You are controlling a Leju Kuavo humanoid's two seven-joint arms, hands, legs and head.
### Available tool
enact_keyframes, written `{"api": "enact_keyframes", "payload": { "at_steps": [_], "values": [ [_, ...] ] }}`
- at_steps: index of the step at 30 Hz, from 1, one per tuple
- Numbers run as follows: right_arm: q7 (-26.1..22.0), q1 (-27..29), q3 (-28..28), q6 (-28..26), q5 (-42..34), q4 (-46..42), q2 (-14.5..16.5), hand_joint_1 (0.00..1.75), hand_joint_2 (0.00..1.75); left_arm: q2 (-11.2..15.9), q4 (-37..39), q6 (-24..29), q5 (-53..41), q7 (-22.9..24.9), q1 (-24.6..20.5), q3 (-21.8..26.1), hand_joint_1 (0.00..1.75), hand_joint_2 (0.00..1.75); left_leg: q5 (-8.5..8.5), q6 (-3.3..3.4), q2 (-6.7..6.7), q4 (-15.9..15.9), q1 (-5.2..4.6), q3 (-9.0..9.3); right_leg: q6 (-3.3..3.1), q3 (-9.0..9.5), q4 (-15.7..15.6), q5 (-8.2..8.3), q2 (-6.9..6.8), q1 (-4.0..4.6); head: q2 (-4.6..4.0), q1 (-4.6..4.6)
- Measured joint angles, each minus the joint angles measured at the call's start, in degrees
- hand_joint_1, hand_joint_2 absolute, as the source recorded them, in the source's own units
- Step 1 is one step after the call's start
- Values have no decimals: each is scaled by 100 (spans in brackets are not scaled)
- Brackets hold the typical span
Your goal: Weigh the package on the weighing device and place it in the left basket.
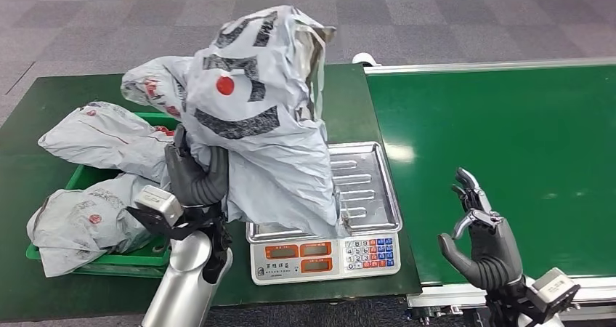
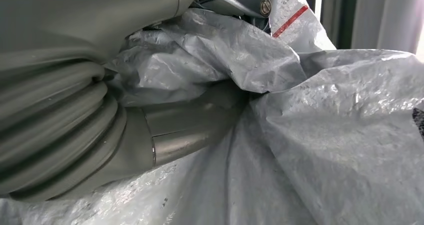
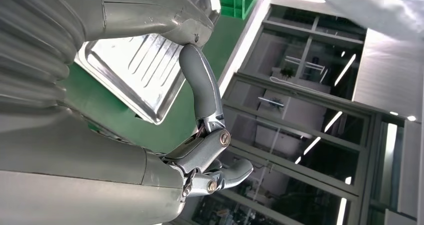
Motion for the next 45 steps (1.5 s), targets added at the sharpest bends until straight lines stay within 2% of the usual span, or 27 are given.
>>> {"api": "enact_keyframes", "payload": {
  "at_steps": [2, 4, 6, 7, 9, 12, 16, 19, 21, 22, 24, 27, 29, 32, 41, 42, 43, 45],
  "values": [
    [0, -7, 27, 0, 2, 3, 0, 0, 175, 33, -165, 252, -96, 0, 36, 22, 175, 175, 0, 0, 0, 0, 0, -1, 0, 0, 0, 0, -1, 0, 0, 0],
    [-2, -7, 54, 0, 16, 4, 1, 0, 175, 112, -274, 978, -557, 0, 53, 32, 175, 175, 0, 0, 1, 0, 0, 0, 0, 0, 0, 0, 0, -1, 0, -1],
    [7, 6, 75, 0, 49, -2, 2, 0, 175, 221, -338, 1744, -1536, -1, 65, 132, 175, 175, 0, -1, 2, 0, 0, 1, 0, 1, 0, 0, 1, 0, 0, -1],
    [16, 17, 83, 0, 67, -8, 2, 0, 175, 273, -376, 1966, -2177, -1, 77, 270, 175, 175, 0, -1, 1, 0, 0, 1, 0, 2, 0, 0, 1, 0, 0, 0],
    [17, 62, 89, 0, 87, -35, 2, 0, 175, 373, -482, 2079, -3313, -2, 108, 718, 175, 175, 0, -2, 1, -1, 0, 3, -1, 3, 1, -1, 1, 0, 0, 1],
    [-70, 221, 88, 0, 57, -114, 2, 0, 175, 607, -629, 2108, -4264, 11, 150, 1556, 175, 175, -2, -8, 9, -4, 2, 10, -5, 1, 1, -3, 9, 2, 0, -1],
    [-120, 390, 74, 0, 13, -208, 2, 0, 175, 817, -665, 2122, -4748, 22, 182, 2524, 175, 175, 0, -14, 9, -5, 10, 9, -11, -1, 1, -6, 9, 11, 0, -1],
    [-119, 427, 74, 0, 9, -240, 2, 0, 175, 889, -675, 2122, -4845, 24, 208, 2842, 175, 175, 0, -14, 7, -4, 10, 7, -11, 0, 1, -7, 7, 10, 0, -1],
    [-119, 449, 71, 0, 10, -259, 2, 0, 175, 912, -644, 2122, -5232, 172, 189, 3016, 175, 175, -1, -12, 6, -2, 9, 7, -10, 1, 1, -7, 5, 9, 0, 0],
    [-119, 474, 66, 0, 10, -279, 2, 0, 175, 930, -578, 2121, -5577, 418, 159, 3117, 175, 175, -2, -11, 4, -2, 8, 8, -10, 2, 1, -7, 3, 7, 0, 1],
    [-120, 548, 55, 0, 10, -348, 5, 0, 175, 1067, -314, 2011, -6336, 1491, 105, 3284, 175, 175, -7, -15, 5, -3, 6, 9, -10, 5, 1, -8, 3, 6, 0, 2],
    [-118, 621, 47, 0, 68, -420, 9, 0, 175, 1507, 120, 1204, -7119, 3586, 164, 3348, 175, 175, -17, -35, 38, -6, 7, 23, -19, 2, 1, -4, 35, 14, 0, -2],
    [-107, 614, 45, 0, 127, -424, 9, 0, 175, 1737, 325, 600, -7440, 4268, 239, 3365, 175, 175, -17, -41, 50, -7, 12, 29, -27, 1, 1, -5, 45, 22, 0, -1],
    [-93, 564, 46, 0, 179, -424, 9, 0, 175, 1923, 523, 115, -7729, 4497, 310, 3369, 175, 175, -15, -41, 42, -7, 17, 29, -34, 6, 1, -10, 37, 24, 0, 0],
    [-89, 524, 48, 0, 206, -424, 9, 0, 175, 2100, 702, -195, -7882, 4657, 322, 3362, 174, 175, -18, -41, 41, -7, 17, 31, -34, 6, 2, -11, 36, 22, 0, 0],
    [-79, 521, 48, 0, 228, -424, 9, 0, 175, 2116, 713, -410, -7923, 4681, 317, 3352, 170, 175, -19, -42, 42, -7, 17, 32, -34, 7, 2, -12, 36, 22, 0, 0],
    [-58, 514, 48, 0, 260, -424, 9, 0, 175, 2131, 728, -684, -7964, 4702, 310, 3333, 137, 175, -19, -42, 42, -7, 17, 34, -34, 9, 2, -12, 36, 22, 0, 0],
    [-8, 486, 50, 0, 325, -422, 9, 0, 175, 2151, 762, -1139, -7988, 4708, 296, 3281, 50, 175, -19, -42, 42, -9, 17, 40, -35, 14, 2, -12, 36, 21, 0, 0]
  ]
}}
